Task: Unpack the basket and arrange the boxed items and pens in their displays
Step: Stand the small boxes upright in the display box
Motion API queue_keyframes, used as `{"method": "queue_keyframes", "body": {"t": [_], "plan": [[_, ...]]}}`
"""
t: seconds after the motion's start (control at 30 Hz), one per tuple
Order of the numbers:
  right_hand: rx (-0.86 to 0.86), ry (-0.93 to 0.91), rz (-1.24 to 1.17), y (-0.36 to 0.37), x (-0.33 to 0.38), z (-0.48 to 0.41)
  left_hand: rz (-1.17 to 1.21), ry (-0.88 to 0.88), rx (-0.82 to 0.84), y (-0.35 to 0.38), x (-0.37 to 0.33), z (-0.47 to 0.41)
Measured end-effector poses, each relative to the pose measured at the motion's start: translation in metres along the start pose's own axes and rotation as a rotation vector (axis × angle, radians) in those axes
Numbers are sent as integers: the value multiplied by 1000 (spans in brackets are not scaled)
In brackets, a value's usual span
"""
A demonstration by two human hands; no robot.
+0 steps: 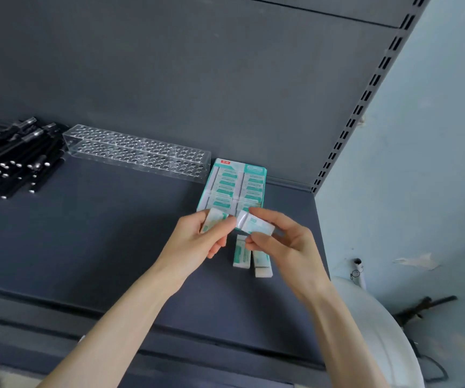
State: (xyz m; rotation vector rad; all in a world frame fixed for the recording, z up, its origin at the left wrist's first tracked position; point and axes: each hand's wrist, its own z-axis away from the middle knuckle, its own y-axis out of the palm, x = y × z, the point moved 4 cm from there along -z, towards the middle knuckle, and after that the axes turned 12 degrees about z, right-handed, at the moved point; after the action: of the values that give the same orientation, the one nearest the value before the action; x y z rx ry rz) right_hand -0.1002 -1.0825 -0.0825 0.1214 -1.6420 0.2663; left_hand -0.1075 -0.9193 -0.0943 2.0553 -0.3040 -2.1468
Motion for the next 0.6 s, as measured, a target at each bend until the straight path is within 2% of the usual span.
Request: {"method": "queue_keyframes", "body": {"t": [0.27, 0.4, 0.6], "plan": [[-154, -10, -68, 30, 7, -43, -71, 48, 74, -40, -25, -43], [-205, -44, 64, 34, 8, -56, 22, 20, 134, -48, -26, -57], [-279, -20, 189, 35, 2, -63, 6, 45, 154, -56, -22, -75]]}}
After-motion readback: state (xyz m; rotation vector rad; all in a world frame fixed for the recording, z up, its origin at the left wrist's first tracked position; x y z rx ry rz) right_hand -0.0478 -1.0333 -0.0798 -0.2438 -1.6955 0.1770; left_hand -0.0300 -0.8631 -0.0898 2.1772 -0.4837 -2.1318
